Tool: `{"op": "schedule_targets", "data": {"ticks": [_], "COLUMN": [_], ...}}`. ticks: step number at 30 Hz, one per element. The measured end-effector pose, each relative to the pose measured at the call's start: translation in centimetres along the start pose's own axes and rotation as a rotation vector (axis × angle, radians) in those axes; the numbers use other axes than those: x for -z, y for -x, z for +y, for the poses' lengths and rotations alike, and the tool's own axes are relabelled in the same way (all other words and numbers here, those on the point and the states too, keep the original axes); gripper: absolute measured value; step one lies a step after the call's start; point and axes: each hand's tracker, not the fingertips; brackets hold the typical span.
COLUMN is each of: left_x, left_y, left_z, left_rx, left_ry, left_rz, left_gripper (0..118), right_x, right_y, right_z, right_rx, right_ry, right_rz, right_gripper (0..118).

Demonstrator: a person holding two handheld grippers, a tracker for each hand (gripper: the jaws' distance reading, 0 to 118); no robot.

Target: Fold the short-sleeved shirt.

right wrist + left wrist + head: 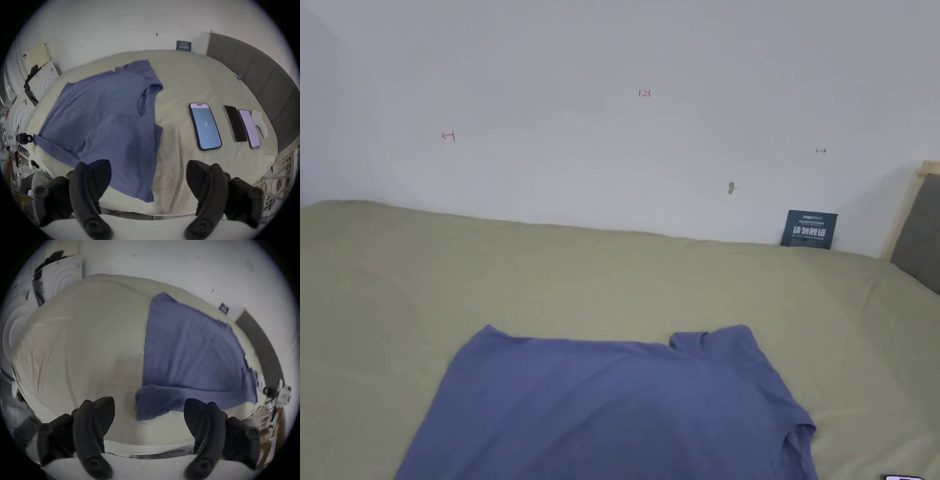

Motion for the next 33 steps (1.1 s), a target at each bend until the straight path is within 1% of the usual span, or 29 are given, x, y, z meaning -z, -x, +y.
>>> {"op": "schedule_targets", "data": {"ticks": [1, 2, 5, 6, 7, 8, 9, 10, 11, 12, 13, 14, 15, 16, 17, 20, 21, 22, 23, 24, 25, 26, 27, 30, 31, 32, 33], "left_x": [-0.8, -1.8, -5.4, -7.1, -8.3, -9.6, -10.6, -10.9, -11.4, -12.0, -12.3, -12.3, -12.2, -12.0, -11.7, -10.3, -9.9, -9.4, -8.6, -7.5, -6.2, -4.8, -3.4, 0.3, 1.4, 2.3, 2.8], "left_y": [-0.1, -0.3, -2.7, -4.8, -5.9, -7.1, -8.3, -8.6, -9.4, -10.2, -10.7, -11.2, -11.5, -11.7, -11.6, -10.3, -9.5, -9.1, -8.3, -7.4, -6.7, -5.9, -5.0, -3.4, -3.1, -2.9, -2.9], "left_z": [-0.2, -0.2, 0.0, -0.7, -0.9, -1.2, -1.7, -1.9, -2.5, -3.3, -3.8, -4.2, -4.5, -4.8, -5.0, -4.6, -4.3, -3.9, -3.4, -2.9, -2.6, -2.4, -2.3, -1.8, -1.8, -1.7, -1.6], "left_rx": [-0.031, -0.047, -0.002, 0.02, 0.037, 0.041, 0.045, 0.055, 0.07, 0.094, 0.111, 0.144, 0.159, 0.173, 0.184, 0.188, 0.173, 0.165, 0.176, 0.186, 0.186, 0.178, 0.152, 0.078, 0.071, 0.076, 0.09], "left_ry": [-0.031, -0.071, -0.281, -0.355, -0.418, -0.469, -0.512, -0.537, -0.565, -0.583, -0.595, -0.591, -0.575, -0.551, -0.53, -0.463, -0.424, -0.394, -0.339, -0.318, -0.295, -0.25, -0.215, -0.065, -0.036, -0.004, -0.019], "left_rz": [-0.01, -0.012, 0.077, 0.087, 0.079, 0.072, 0.067, 0.061, 0.041, 0.056, 0.046, 0.034, 0.048, 0.048, 0.046, 0.033, 0.03, 0.043, 0.042, 0.085, 0.125, 0.151, 0.146, 0.066, 0.088, 0.095, 0.116], "left_gripper": [94, 93, 91, 87, 80, 65, 48, 24, 0, 0, 0, 0, 0, 0, 0, 0, 7, 21, 49, 76, 89, 89, 89, 88, 85, 67, 59], "right_x": [-0.8, -1.7, -4.6, -5.6, -6.7, -7.8, -8.9, -9.7, -10.5, -11.0, -11.2, -11.4, -11.4, -11.4, -11.4, -11.3, -11.3, -11.3, -11.5, -11.5, -11.3, -11.1, -10.9, -10.0, -9.9, -9.6, -9.1], "right_y": [-0.1, 0.0, 1.9, 2.5, 3.5, 4.5, 5.4, 6.1, 6.9, 7.7, 8.3, 9.2, 9.8, 10.1, 10.2, 10.1, 10.1, 10.1, 9.9, 9.8, 9.7, 9.6, 9.3, 8.7, 8.5, 8.3, 7.9], "right_z": [0.0, 0.1, 0.5, 0.6, 0.4, 0.1, -0.4, -0.9, -1.6, -2.3, -2.6, -3.4, -3.7, -4.1, -4.3, -3.9, -4.0, -4.0, -3.8, -3.6, -3.5, -3.4, -3.2, -3.0, -3.0, -3.0, -3.0], "right_rx": [0.011, 0.016, 0.03, 0.031, 0.036, 0.046, 0.05, 0.048, 0.043, 0.041, 0.021, 0.003, -0.031, -0.048, -0.049, -0.047, -0.045, -0.043, -0.041, -0.04, -0.04, -0.039, -0.037, -0.027, -0.026, -0.022, -0.021], "right_ry": [-0.034, -0.05, -0.156, -0.208, -0.271, -0.333, -0.392, -0.428, -0.475, -0.509, -0.504, -0.482, -0.5, -0.497, -0.482, -0.452, -0.455, -0.457, -0.455, -0.449, -0.443, -0.437, -0.429, -0.393, -0.37, -0.353, -0.327], "right_rz": [0.02, 0.005, -0.032, -0.027, -0.031, -0.038, -0.038, -0.032, -0.031, -0.042, -0.063, -0.115, -0.128, -0.1, -0.076, -0.061, -0.059, -0.058, -0.053, -0.046, -0.044, -0.043, -0.042, -0.039, -0.037, -0.046, -0.056], "right_gripper": [96, 96, 96, 96, 96, 95, 92, 83, 57, 23, 0, 0, 0, 0, 0, 0, 0, 0, 0, 0, 0, 0, 0, 0, 0, 0, 0]}}
